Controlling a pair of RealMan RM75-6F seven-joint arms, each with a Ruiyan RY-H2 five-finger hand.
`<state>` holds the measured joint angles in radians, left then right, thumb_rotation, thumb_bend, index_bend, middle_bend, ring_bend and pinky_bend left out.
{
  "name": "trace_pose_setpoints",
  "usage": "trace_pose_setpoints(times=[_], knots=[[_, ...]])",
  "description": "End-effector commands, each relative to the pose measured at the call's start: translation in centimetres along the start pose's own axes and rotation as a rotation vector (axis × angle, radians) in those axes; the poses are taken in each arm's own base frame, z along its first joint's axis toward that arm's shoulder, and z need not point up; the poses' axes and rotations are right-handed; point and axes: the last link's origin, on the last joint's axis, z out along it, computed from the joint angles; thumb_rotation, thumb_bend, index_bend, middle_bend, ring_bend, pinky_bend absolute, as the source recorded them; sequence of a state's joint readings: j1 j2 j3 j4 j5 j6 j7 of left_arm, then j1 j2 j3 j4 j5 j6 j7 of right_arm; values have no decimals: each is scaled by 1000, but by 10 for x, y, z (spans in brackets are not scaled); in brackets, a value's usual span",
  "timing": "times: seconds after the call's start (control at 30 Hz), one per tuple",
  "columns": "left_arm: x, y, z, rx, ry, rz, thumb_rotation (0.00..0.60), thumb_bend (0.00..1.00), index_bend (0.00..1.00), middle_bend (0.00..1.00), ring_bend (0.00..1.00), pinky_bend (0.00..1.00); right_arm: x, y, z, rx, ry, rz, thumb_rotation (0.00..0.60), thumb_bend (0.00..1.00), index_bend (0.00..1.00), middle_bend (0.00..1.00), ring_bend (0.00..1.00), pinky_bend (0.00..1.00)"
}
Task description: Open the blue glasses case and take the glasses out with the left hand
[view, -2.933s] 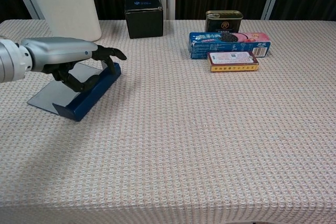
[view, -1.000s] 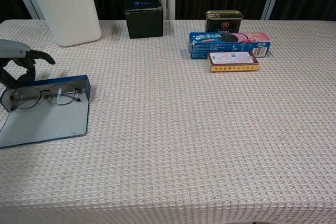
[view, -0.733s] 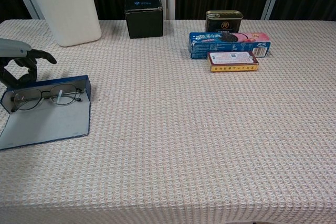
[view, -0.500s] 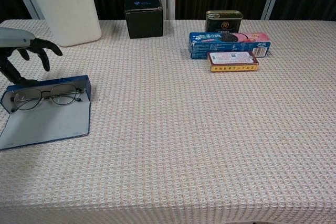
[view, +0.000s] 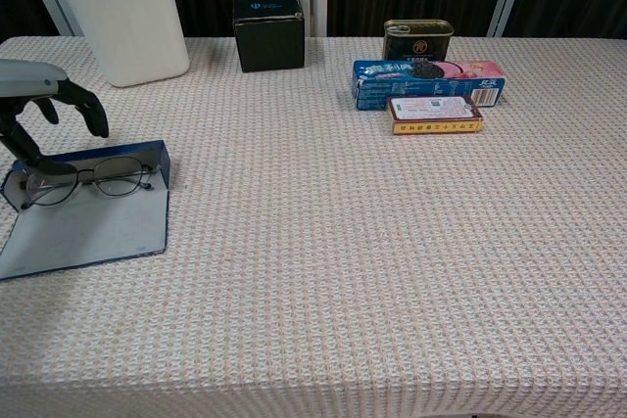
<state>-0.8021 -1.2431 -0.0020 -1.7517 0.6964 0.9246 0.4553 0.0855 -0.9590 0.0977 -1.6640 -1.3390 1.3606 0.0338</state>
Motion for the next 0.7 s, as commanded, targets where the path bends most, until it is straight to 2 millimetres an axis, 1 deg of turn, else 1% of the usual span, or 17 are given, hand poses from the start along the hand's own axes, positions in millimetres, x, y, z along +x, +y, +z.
trace_pose_setpoints(times=[0.03, 0.27, 0.53, 0.7], knots=[[-1, -1, 4, 17, -2, 3, 600, 261, 316, 225, 73, 237, 0, 0, 1, 0, -1, -1, 600, 279, 0, 0, 0, 0], [-3, -2, 9, 41, -13, 3, 600, 285, 335, 225, 73, 237, -4, 3, 2, -9, -15, 1, 600, 279, 0, 0, 0, 0], [-3, 0, 14, 46, -23, -2, 598, 324, 353, 225, 73, 235, -2, 4, 2, -13, -10, 1, 600, 279, 0, 0, 0, 0], [-5, 0, 17, 47, -31, -2, 600, 329, 355, 225, 72, 235, -3, 5, 2, -16, -12, 0, 600, 279, 0, 0, 0, 0]])
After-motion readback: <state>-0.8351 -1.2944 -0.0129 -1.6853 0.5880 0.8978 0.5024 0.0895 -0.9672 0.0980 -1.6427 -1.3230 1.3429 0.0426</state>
